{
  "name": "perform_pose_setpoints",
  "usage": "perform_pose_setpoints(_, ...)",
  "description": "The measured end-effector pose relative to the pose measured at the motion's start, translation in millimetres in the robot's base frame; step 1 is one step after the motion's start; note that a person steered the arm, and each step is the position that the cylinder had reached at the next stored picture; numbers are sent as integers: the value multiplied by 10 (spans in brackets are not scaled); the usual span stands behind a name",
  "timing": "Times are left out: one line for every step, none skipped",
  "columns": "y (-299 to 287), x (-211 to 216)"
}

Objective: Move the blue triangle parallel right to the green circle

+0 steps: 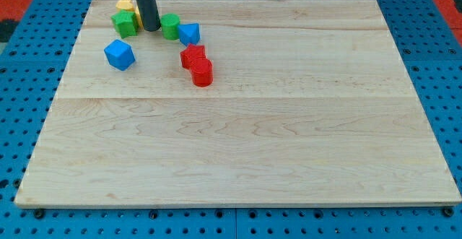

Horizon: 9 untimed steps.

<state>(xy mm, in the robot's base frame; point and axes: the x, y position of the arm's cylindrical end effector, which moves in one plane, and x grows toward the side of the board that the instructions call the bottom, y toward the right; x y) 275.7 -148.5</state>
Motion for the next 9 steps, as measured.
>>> perform_pose_setpoints(84, 148)
perform_pose_setpoints(84, 224)
perform_pose_setpoints(84, 224)
perform_pose_setpoints(266, 116)
perform_pose_setpoints(406, 89)
perform_pose_setpoints(381, 89)
perform_pose_setpoints(253, 77)
perform_pose_setpoints(239, 50)
perform_pose_setpoints(239, 50)
